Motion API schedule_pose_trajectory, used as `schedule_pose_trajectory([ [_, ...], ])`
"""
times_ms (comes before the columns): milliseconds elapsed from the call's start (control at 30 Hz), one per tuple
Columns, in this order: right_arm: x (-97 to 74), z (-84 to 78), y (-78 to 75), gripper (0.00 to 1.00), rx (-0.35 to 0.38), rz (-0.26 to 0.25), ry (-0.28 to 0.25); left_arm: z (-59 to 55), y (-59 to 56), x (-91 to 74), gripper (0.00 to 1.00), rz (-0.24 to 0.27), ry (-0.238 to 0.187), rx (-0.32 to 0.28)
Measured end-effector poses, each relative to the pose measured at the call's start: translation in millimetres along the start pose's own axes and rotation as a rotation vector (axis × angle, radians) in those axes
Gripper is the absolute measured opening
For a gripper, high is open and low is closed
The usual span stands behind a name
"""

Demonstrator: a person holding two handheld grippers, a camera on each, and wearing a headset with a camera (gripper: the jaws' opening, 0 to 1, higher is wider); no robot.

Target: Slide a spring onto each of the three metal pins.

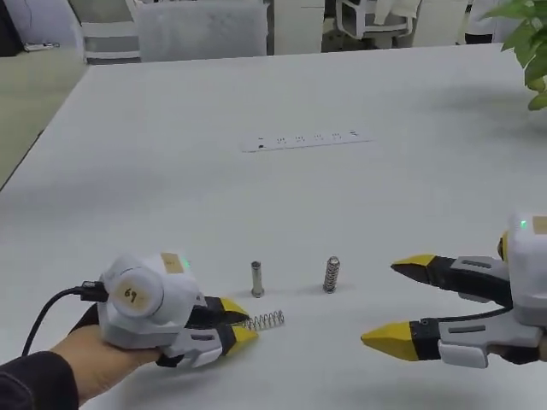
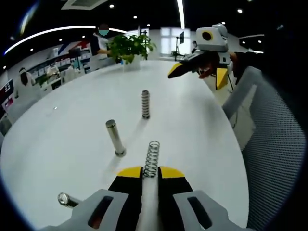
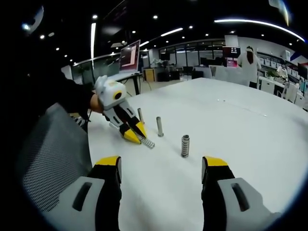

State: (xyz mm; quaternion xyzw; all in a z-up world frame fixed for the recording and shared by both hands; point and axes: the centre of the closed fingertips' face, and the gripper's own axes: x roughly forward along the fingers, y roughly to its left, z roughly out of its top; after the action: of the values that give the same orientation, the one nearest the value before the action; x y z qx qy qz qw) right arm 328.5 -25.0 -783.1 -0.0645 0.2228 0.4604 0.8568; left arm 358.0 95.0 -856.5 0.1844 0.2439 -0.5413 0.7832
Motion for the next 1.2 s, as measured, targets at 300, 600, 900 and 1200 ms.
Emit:
schedule_pose_trajectory([
  [300,0.8,-1.0,0.3,0.66,0.001,0.002,0.004,-0.4,-0.4,-0.4,0.03,0.002,0.002,0.001],
  [600,0.4,-0.7,0.1,0.66,-0.002,0.004,0.004,4.8,-2.9,-4.0,0.03,-0.005,-0.019,0.011],
  [900,1.0,0.5,3.2,0.64,-0.004,0.015,0.007,13.8,-12.2,-8.8,0.02,-0.026,-0.041,0.025],
  [1200,2.7,8.0,7.6,0.62,-0.024,0.036,0.006,35.7,-21.2,-16.7,0.02,-0.043,-0.093,0.046],
])
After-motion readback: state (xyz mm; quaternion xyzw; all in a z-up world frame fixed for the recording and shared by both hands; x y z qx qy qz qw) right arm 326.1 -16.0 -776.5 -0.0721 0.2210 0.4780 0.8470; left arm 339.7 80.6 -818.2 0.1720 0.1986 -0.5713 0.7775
